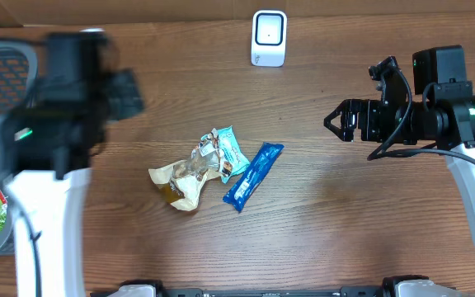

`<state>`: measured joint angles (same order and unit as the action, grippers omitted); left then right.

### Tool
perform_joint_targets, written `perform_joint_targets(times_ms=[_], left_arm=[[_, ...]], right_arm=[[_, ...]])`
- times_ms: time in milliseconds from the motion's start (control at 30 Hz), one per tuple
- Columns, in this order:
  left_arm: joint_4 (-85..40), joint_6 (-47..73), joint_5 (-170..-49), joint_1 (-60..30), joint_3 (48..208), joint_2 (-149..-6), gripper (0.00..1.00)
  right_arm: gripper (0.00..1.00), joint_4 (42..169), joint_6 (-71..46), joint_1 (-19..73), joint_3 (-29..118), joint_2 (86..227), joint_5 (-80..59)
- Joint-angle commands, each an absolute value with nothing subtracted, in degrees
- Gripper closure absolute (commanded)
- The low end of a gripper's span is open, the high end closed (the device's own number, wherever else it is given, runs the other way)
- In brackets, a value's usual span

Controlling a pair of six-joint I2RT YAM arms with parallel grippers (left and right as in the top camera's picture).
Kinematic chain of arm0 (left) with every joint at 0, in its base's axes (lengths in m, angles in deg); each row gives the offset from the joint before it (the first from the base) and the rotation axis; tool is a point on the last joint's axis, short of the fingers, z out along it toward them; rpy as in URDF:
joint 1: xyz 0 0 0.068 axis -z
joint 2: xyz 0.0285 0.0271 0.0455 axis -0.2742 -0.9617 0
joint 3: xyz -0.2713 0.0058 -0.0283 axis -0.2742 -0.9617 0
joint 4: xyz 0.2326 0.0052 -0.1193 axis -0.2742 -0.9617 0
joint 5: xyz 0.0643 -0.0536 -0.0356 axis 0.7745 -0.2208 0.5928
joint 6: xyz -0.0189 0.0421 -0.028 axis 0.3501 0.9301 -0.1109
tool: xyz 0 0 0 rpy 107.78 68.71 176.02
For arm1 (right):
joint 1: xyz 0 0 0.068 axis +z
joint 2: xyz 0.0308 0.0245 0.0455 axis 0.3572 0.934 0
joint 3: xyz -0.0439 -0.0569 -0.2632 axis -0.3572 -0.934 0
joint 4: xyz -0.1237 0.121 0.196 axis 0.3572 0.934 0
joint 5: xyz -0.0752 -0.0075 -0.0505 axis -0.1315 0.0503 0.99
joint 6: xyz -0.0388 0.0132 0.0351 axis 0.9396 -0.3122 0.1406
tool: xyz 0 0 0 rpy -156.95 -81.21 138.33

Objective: Scan the item barcode
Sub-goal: 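Lift the blue packet out and drop it right of the tan bag, then reach the left gripper into the basket and grasp the green bag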

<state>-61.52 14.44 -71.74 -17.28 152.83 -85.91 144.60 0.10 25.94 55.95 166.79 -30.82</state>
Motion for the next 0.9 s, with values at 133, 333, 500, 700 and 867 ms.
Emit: perform_joint_targets(times_ms=[133,333,500,700,867], left_arm=[[-64.82,7.46,-70.12,-42.26,153.50,-85.43,0.09],[-64.43,2.96,-72.83,-58.04,152.32,-89.21,0.01],[-63.97,2.83,-79.32,-65.08,152.32,-95.05,0.00],[-63.99,0.60,-79.39,-67.29,152.32,-103.66,0.00],[-63.84,-1.06,-79.10,-67.40,152.32,-110.50,0.02]], right_arm=[[0.01,144.16,-0.14,26.34,55.75,166.64,-31.36],[0.01,144.12,-0.12,26.34,55.75,166.64,-31.34],[0.01,144.12,-0.14,26.34,55.75,166.64,-31.36],[0.01,144.14,-0.14,26.34,55.75,166.64,-31.36],[0.01,144.14,-0.14,26.34,55.75,166.64,-31.36]])
